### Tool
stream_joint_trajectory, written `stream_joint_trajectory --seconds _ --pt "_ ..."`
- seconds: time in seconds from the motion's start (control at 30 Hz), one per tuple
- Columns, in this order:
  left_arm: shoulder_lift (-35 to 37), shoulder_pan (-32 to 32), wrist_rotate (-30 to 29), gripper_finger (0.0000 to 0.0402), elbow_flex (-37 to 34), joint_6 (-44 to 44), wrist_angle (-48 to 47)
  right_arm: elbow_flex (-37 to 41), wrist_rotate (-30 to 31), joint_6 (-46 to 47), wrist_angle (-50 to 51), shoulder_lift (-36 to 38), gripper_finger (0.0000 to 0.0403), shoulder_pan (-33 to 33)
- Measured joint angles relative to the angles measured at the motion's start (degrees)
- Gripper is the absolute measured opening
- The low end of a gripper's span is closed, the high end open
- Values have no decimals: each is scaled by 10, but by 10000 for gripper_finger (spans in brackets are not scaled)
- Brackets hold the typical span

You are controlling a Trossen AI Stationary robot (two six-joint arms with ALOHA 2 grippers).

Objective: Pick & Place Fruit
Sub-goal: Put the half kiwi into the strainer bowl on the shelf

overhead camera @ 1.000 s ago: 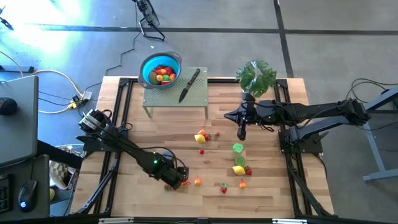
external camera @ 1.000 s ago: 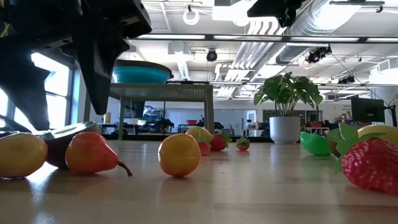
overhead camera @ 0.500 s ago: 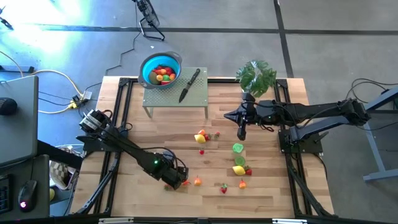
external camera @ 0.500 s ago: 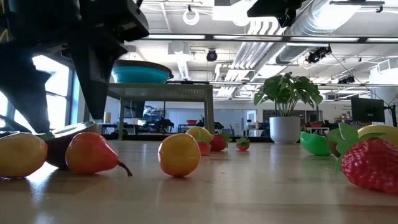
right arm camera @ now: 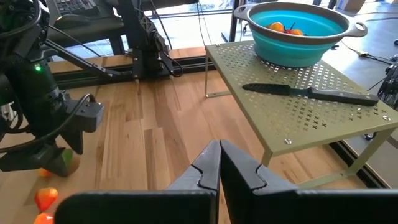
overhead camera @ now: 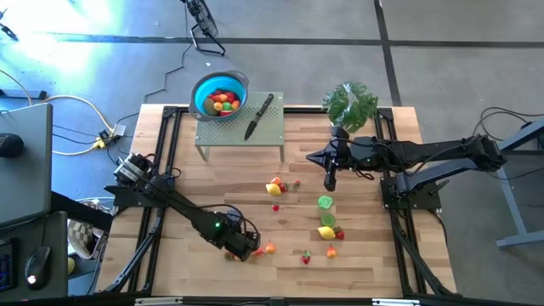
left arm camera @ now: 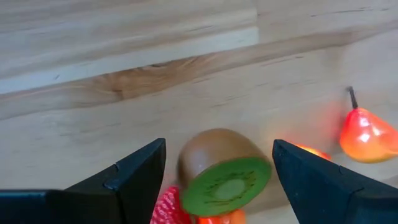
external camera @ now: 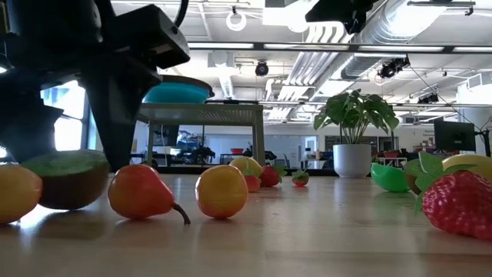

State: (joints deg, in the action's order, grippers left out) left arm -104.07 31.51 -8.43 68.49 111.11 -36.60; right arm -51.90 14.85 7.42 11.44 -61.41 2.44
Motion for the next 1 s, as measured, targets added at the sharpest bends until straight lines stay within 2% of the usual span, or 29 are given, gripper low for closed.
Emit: stream_joint_trajectory --seconds 0.33,0.63,1.0 --pt "-1 0 0 287 0 0 2 0 0 0 0 0 3 0" --pt "-9 0 22 287 0 -58 4 0 0 -1 1 0 3 0" --pt "-9 0 23 287 0 -63 -11 0 0 -2 0 0 3 0"
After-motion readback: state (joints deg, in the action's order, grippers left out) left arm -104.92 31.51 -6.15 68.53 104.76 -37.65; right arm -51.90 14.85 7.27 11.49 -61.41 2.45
